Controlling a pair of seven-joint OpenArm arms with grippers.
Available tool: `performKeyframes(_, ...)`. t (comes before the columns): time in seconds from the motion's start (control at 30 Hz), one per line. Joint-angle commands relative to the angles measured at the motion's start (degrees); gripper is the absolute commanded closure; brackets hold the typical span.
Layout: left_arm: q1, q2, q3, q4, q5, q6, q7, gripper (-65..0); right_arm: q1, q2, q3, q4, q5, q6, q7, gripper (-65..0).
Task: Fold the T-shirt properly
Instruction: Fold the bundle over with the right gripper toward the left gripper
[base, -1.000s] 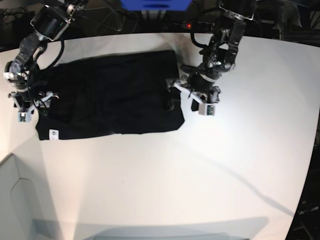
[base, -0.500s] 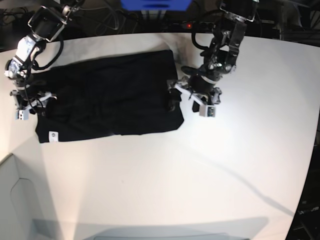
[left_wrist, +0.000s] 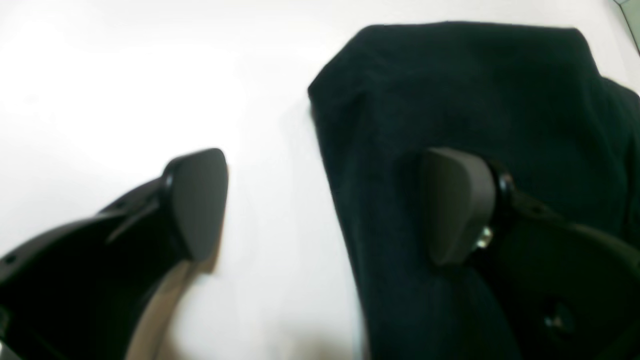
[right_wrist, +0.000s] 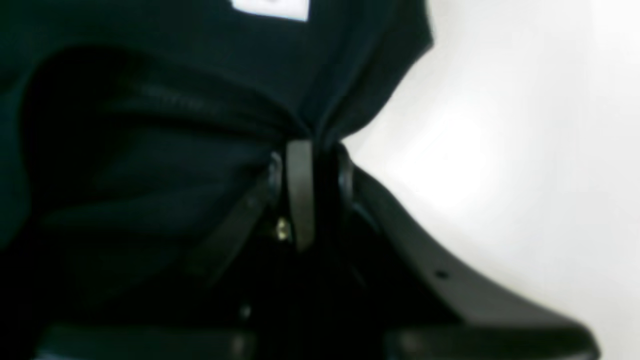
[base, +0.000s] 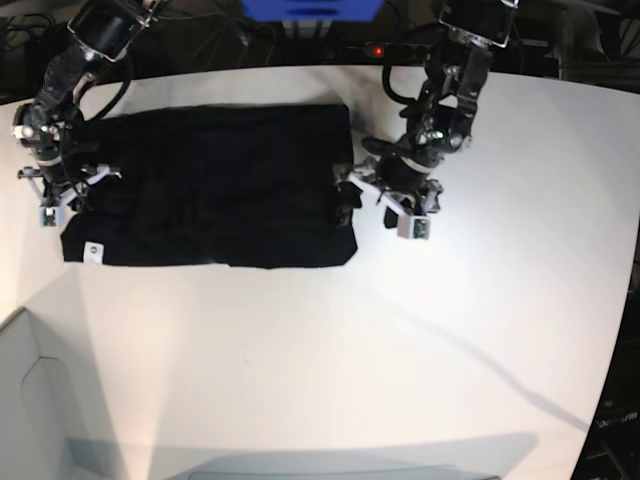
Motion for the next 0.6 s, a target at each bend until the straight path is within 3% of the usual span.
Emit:
performKeyframes(0.0, -0.8, -0.1, -0.1, 0.7, 0.0, 0.1, -1.0, -58.1, 1.0, -0.3, -0.2, 4.2, 1.9, 0.3, 2.7, 0.0)
performKeyframes(0.17, -1.8, 0.0, 0.0, -0.1, -0.3, 0.1, -0.9, -58.1, -1.0, -5.8, -4.6, 17.7, 1.9, 0.3, 2.5, 0.0)
performKeyframes(0.33, -3.1, 0.0, 0.0, -2.5, -0.5, 0.0, -0.9, -58.1, -5.3, -10.7, -14.4, 27.8, 1.8, 0.3, 2.5, 0.0)
performKeyframes(0.57, -4.2, 0.0, 0.0, -4.1, -0.6, 0.0, -0.9, -58.1, -10.6, -11.8, -35.8, 28.5, 1.5, 0.3, 3.1, 0.0)
